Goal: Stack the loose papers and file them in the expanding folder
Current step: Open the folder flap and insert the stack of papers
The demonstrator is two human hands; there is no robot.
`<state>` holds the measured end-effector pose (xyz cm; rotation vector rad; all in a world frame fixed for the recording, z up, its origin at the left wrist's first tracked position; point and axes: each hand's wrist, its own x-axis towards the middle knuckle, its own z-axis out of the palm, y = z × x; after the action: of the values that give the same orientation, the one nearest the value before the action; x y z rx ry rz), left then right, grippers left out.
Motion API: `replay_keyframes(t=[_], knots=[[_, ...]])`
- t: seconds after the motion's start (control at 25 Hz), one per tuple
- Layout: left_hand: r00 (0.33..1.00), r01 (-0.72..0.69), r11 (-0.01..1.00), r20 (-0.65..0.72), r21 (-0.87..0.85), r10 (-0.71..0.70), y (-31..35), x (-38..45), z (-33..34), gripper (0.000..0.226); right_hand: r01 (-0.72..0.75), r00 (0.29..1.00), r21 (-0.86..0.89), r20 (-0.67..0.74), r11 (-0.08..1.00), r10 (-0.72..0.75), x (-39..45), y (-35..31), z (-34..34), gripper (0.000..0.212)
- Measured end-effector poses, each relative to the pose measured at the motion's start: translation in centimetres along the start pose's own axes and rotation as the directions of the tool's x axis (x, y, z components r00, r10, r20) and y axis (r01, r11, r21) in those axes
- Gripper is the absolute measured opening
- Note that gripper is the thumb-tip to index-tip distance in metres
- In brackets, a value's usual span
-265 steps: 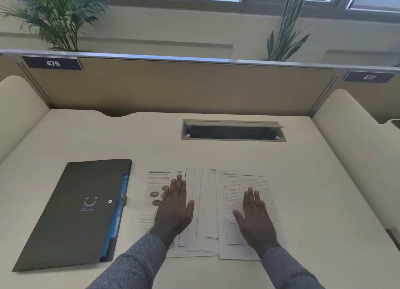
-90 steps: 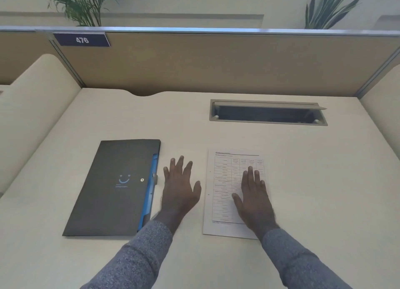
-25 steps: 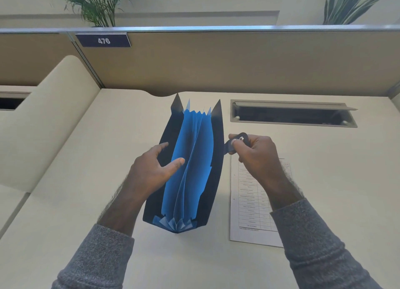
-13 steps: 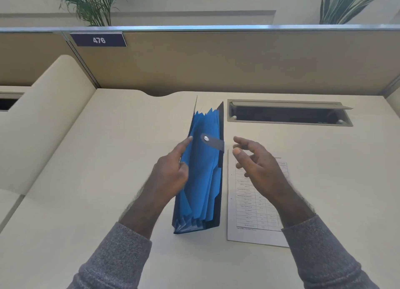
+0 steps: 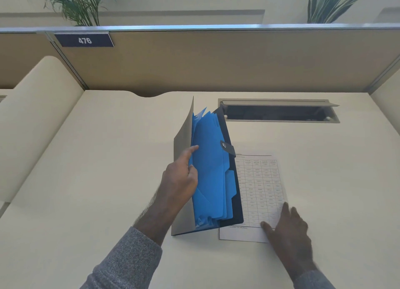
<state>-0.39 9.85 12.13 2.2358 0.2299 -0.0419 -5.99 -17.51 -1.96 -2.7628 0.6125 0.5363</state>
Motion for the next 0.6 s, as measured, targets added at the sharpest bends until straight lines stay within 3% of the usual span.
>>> replay_keyframes(t=[0.08,0.2,0.32,0.4,0.52,0.6], knots=[[1.0,-0.004,1.0,0.005,-0.001,0.004,0.0,0.1,0.4,0.053,0.029,0.998,0.02,-0.058,0.999,-0.028,-0.6,-0.1,0.0,0.09],[1.0,-0.01,1.0,0.008,0.01,0.01,0.1,0.1,0.8,0.053,0.008,1.0,0.072,-0.03,0.997,-0.006,-0.1,-0.3,-0.9,0.094],[1.0,-0.007,1.0,0.012,0.006,0.007,0.2,0.1,0.9,0.053,-0.148,0.989,0.348,0.079,0.926,0.129,1.7,0.0,-1.6,0.094],[1.0,-0.005,1.0,0.018,0.012,0.004,0.3,0.1,0.9,0.052,-0.18,0.982,0.498,0.139,0.848,0.127,2.5,0.5,-2.0,0.073],[1.0,0.002,1.0,0.027,0.013,-0.002,0.4,0.1,0.7,0.052,-0.176,0.971,0.72,0.24,0.671,-0.003,2.6,1.4,-3.5,0.022],[1.0,0.002,1.0,0.026,0.002,-0.003,0.5,0.0,0.8,0.053,-0.135,0.973,0.76,0.223,0.636,-0.059,2.6,2.4,-5.3,0.016]])
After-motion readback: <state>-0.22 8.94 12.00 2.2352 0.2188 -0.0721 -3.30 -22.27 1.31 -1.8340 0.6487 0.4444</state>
